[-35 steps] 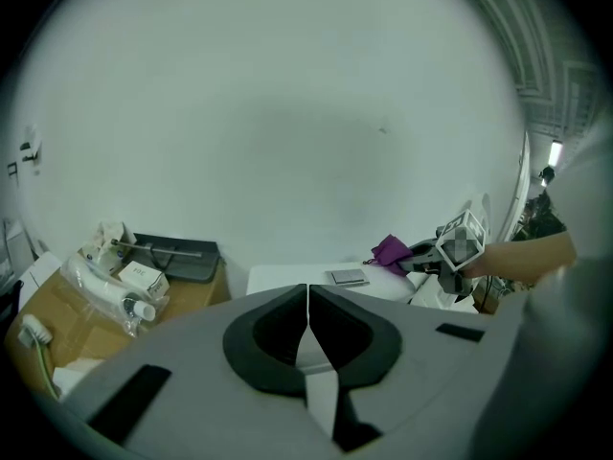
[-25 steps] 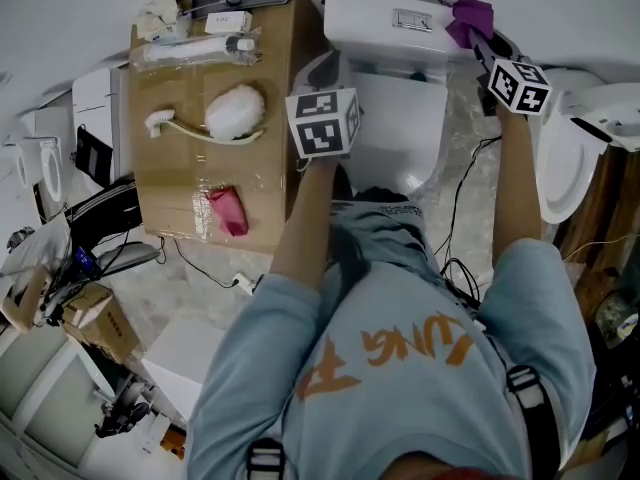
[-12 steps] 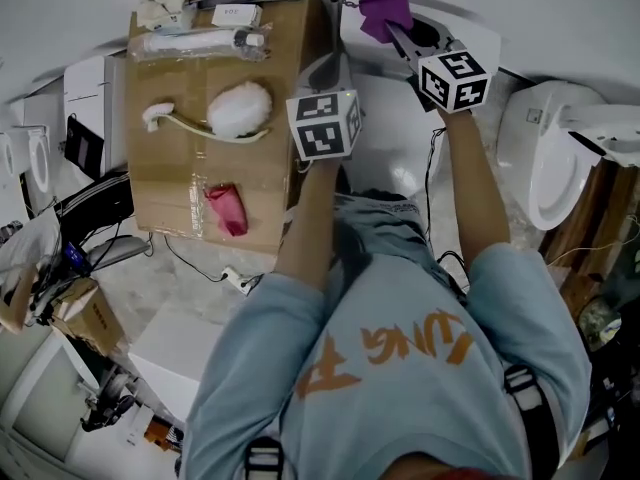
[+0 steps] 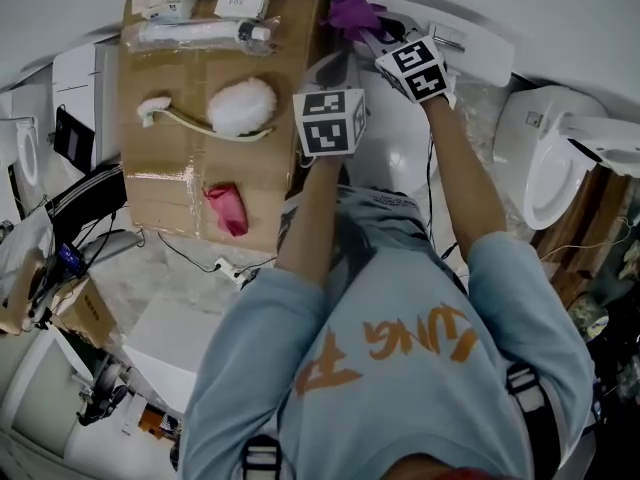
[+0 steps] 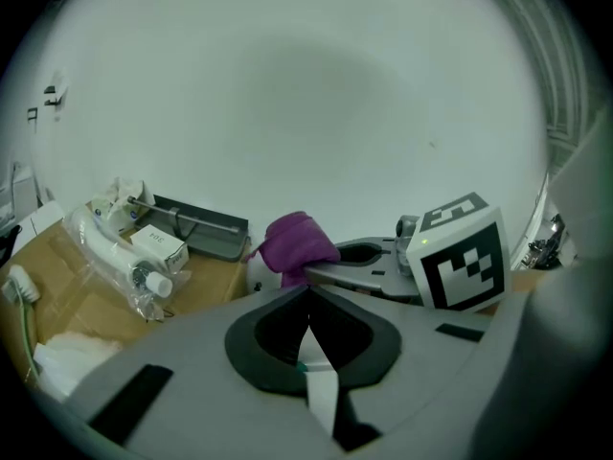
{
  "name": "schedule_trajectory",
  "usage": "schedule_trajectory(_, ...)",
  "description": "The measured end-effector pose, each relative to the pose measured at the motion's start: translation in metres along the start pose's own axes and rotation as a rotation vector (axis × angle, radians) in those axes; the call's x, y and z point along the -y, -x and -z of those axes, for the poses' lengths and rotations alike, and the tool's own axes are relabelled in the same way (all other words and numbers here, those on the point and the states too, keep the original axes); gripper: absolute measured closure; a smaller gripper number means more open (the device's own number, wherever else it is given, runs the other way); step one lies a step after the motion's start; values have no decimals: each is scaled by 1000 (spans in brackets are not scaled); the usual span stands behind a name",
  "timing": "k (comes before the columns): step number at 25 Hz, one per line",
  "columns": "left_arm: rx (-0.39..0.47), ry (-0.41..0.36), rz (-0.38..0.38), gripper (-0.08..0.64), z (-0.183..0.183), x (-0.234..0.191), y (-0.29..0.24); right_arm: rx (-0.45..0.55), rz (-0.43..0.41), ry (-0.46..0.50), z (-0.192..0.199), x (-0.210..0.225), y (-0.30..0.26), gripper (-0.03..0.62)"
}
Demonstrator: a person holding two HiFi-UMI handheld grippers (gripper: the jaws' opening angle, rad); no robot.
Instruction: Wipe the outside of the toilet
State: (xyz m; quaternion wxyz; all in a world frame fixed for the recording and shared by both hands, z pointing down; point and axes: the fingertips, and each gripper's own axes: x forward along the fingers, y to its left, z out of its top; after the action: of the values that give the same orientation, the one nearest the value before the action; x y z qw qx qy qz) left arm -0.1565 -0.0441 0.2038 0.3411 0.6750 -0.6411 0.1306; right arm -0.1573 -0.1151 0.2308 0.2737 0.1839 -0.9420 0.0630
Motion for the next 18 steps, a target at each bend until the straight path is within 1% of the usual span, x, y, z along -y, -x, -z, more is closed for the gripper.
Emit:
schedule_trajectory(2,-9,7,-6,535,1,-6,-2,-46,-15,37,11,-6,-8,518)
schedule_trajectory(4,-16,9,-8,535,2,-10,-5,-61,-21,54,20,-9,-10,518)
schedule_trajectory(8,-30,7,-7,535,4,-10,-9,-64,-10,31,26,-8,-8,518)
schedule_trajectory(11,-39,-3,-2,535,6,-5,-10,-89,-21,35,29,-7,-3,518)
schedule_trajectory(18,-61,-30,16,535,12,9,-14,-86,-32,27,41,-3,15,520)
